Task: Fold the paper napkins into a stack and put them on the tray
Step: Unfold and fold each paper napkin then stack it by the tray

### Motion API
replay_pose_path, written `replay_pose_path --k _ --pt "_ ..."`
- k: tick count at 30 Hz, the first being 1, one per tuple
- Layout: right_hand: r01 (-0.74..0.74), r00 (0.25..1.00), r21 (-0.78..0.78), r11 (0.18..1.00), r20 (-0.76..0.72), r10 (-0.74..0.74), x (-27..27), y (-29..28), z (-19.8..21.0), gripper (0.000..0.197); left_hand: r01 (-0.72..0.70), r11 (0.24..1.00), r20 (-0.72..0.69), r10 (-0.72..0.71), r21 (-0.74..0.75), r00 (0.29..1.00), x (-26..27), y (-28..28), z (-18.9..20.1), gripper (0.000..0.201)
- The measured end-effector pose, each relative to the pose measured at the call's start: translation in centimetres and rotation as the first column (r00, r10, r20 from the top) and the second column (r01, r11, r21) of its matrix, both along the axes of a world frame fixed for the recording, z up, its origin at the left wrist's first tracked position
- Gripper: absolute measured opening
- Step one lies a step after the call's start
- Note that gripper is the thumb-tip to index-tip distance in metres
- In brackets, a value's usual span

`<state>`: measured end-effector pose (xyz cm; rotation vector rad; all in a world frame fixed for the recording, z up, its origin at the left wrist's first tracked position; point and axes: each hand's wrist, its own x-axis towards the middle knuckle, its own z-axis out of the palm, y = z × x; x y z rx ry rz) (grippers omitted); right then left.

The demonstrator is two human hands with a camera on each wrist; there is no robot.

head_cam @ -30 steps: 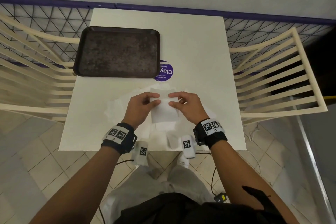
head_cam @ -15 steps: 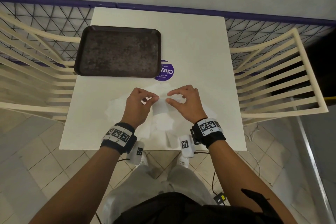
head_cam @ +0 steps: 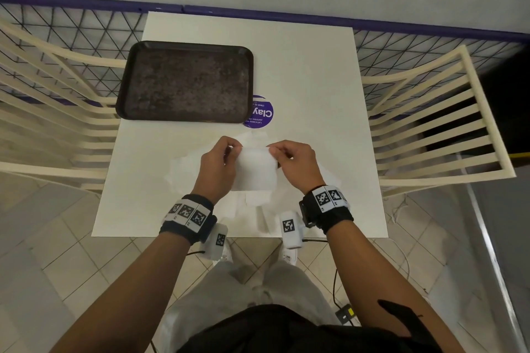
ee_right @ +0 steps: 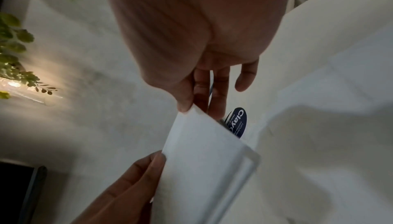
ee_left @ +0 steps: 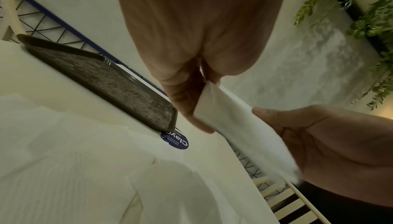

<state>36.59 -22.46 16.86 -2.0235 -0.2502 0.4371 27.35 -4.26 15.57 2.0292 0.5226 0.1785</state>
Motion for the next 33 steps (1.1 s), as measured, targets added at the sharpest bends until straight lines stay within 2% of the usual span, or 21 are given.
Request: replay_pose_path --k 6,10,15,18,21,25,29,33 --pt "0.133 0.989 0.049 0.990 -0.070 -0.129 -1.1 1.4 0.1 0.008 -0.057 0.998 0.029 0.058 -0.015 0.998 0.5 0.0 -0.1 0.012" --pt "0.140 0.973 -0.028 0.990 -0.181 -0.143 -2.4 2.3 0.1 0.017 -0.066 0.998 0.045 0.066 -0.003 0.997 0.7 0.7 0.2 0.012" --pt "0.139 0.978 -0.083 0.987 -0.144 -0.150 -3.9 3.2 -0.8 0.027 -0.024 1.000 0.042 0.024 0.009 0.999 1.4 1.7 -0.1 0.014" --pt "0.154 0.977 -0.088 0.984 -0.138 -0.165 -3.4 3.1 -1.1 0.026 -0.031 0.999 0.018 0.031 0.007 0.999 1.8 1.9 -0.6 0.018" --pt "0.195 0.968 -0.094 0.976 -0.140 -0.207 -0.9 2.3 -2.0 0.023 -0.025 0.998 -0.067 0.021 -0.055 0.998 2.2 2.0 -1.5 0.018" --pt "0.242 0.960 -0.201 0.949 -0.093 -0.265 5.9 0.5 -4.1 0.023 0.073 0.993 -0.189 -0.088 -0.088 0.978 2.2 1.7 -2.8 0.017" --pt "0.190 0.965 -0.361 0.913 -0.101 -0.241 12.6 -0.8 -6.6 0.024 0.138 0.983 -0.323 -0.170 -0.120 0.931 1.5 0.8 -4.1 0.013" --pt "0.126 0.963 -0.471 0.873 -0.152 -0.221 16.4 -1.0 -8.7 0.020 0.137 0.983 -0.410 -0.176 -0.122 0.895 1.0 -0.2 -5.1 0.013"
